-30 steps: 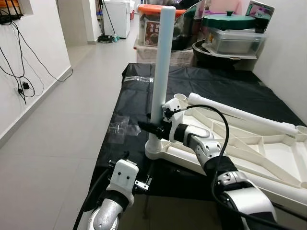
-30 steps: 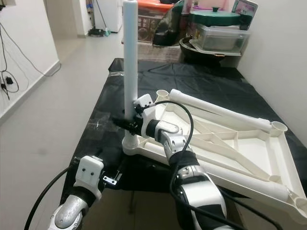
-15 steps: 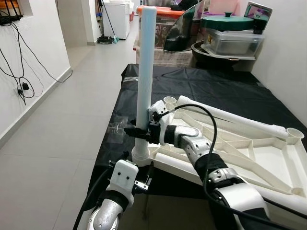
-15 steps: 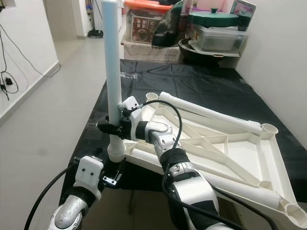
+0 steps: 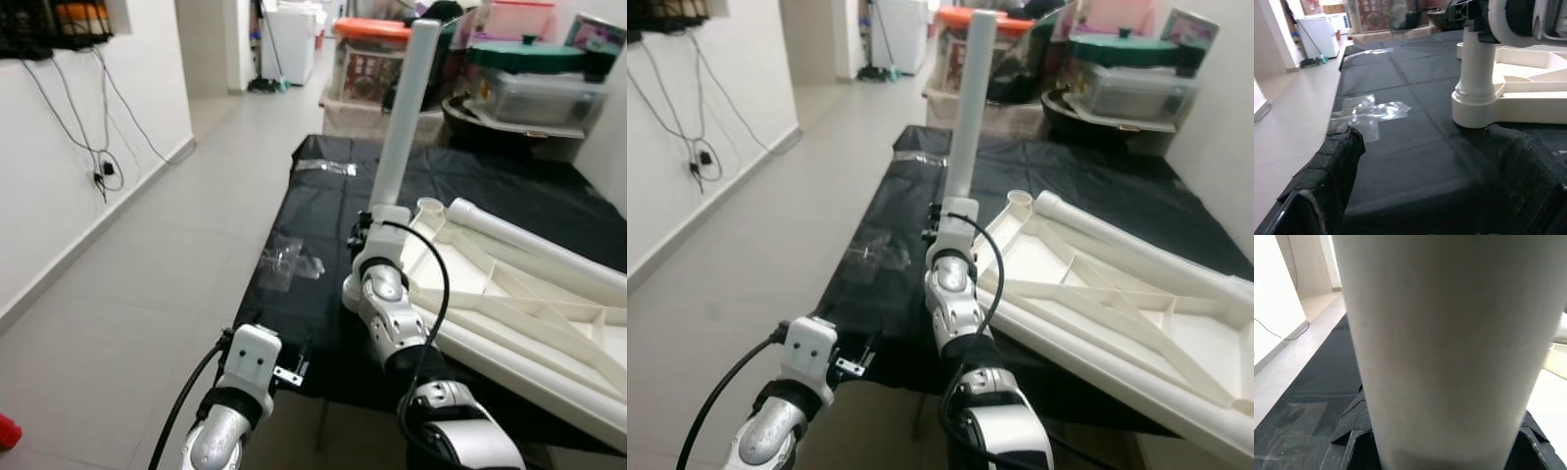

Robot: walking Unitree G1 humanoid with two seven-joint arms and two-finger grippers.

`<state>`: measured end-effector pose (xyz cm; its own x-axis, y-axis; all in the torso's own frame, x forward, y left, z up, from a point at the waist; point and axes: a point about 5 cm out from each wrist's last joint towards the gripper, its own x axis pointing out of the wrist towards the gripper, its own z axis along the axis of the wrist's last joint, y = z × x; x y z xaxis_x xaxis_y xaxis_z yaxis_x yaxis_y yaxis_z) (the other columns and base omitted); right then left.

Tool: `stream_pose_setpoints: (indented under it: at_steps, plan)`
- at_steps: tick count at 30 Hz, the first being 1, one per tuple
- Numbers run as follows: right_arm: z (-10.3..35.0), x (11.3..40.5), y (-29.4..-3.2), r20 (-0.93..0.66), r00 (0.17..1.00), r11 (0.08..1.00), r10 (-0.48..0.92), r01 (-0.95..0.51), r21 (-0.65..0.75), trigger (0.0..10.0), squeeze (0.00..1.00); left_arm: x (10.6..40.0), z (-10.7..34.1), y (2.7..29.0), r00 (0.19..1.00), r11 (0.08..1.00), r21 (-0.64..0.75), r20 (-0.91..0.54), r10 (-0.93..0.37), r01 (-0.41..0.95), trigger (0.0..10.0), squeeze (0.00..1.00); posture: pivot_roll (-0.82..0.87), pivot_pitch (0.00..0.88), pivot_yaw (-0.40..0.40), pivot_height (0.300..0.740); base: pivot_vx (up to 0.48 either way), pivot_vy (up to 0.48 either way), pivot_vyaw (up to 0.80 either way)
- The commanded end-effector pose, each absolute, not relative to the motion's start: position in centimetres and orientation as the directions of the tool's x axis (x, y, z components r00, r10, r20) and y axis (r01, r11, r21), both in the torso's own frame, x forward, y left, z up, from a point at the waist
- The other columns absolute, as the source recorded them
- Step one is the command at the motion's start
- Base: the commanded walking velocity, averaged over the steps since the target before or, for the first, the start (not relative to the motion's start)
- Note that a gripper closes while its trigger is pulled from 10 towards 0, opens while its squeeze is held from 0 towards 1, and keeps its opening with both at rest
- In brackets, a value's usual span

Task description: Building children table

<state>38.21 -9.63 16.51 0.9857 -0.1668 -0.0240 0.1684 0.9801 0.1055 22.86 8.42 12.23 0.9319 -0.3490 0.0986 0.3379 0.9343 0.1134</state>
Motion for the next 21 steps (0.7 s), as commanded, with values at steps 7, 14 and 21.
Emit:
stream_pose_setpoints:
  at_steps: [7, 14, 21]
  plan:
    - [16.6, 38.2, -7.0, 0.027, 0.996, 0.976, 0.082, -0.085, 0.199, 10.0, 1.00, 22.9, 12.0, 8.4, 0.934, 0.935, 0.110, 0.085, -0.348, 0.338, 10.0, 0.00, 0.05, 0.000, -0.090, 0.740, 0.000, 0.000, 0.00]
    - [17.3, 38.7, -6.2, 0.080, 0.921, 0.886, 0.382, -0.390, 0.253, 10.0, 0.00, 23.0, 12.1, 8.4, 0.934, 0.935, 0.109, 0.086, -0.347, 0.337, 10.0, 0.00, 0.05, 0.000, -0.093, 0.740, 0.000, 0.000, 0.00]
    - [16.7, 37.6, -6.1, -0.034, 0.627, 0.627, 0.778, -0.773, 0.100, 10.0, 0.00, 23.0, 12.1, 8.3, 0.934, 0.935, 0.109, 0.087, -0.348, 0.338, 10.0, 0.00, 0.05, 0.000, -0.094, 0.740, 0.000, 0.000, 0.00]
